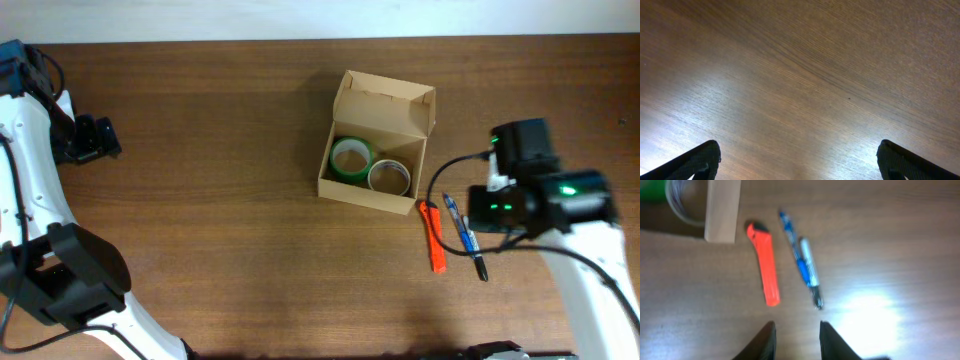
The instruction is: Pack container
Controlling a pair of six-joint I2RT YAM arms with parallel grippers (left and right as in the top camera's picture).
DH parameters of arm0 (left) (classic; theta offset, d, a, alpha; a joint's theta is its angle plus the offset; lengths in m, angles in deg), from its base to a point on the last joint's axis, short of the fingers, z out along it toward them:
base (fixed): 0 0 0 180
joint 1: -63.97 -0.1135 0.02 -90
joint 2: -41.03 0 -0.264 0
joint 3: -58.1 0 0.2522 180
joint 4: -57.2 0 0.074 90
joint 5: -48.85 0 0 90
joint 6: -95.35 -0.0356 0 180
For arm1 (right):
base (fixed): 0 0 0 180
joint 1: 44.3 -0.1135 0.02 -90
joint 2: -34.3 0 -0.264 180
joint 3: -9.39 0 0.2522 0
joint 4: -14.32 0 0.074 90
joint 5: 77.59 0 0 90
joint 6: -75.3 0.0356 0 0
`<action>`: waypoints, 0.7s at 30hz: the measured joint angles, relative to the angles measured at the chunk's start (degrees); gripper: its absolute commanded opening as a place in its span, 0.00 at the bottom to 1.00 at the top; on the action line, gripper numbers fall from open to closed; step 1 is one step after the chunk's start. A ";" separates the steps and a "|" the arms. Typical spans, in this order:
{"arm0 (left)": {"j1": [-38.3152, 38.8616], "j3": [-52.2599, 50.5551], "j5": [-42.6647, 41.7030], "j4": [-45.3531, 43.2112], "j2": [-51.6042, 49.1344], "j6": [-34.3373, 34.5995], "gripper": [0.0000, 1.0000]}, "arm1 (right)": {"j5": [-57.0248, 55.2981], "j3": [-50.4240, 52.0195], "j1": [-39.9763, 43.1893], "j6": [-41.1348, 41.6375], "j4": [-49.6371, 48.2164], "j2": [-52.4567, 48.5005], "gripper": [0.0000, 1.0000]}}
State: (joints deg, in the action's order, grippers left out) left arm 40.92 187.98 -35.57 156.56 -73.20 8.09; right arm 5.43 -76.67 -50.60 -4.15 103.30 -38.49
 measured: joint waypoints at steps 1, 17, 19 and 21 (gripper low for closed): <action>0.00 0.00 -0.07 0.00 0.00 0.02 1.00 | 1.38 2.78 0.00 -0.02 -2.16 -1.14 0.31; 0.00 0.00 -0.26 0.00 0.00 0.02 1.00 | 11.67 8.72 0.00 -2.10 -14.99 -23.96 0.43; 0.00 0.00 -0.26 0.00 0.00 0.02 1.00 | 12.00 8.79 0.00 -2.21 -15.65 -24.83 0.44; 0.00 0.00 -0.26 0.00 0.00 0.02 1.00 | 12.52 9.09 0.00 -2.45 -16.48 -25.14 0.44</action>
State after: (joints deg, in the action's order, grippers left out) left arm 40.92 187.98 -35.83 156.56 -73.20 8.12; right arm 17.95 -67.57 -50.60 -6.60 86.82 -63.63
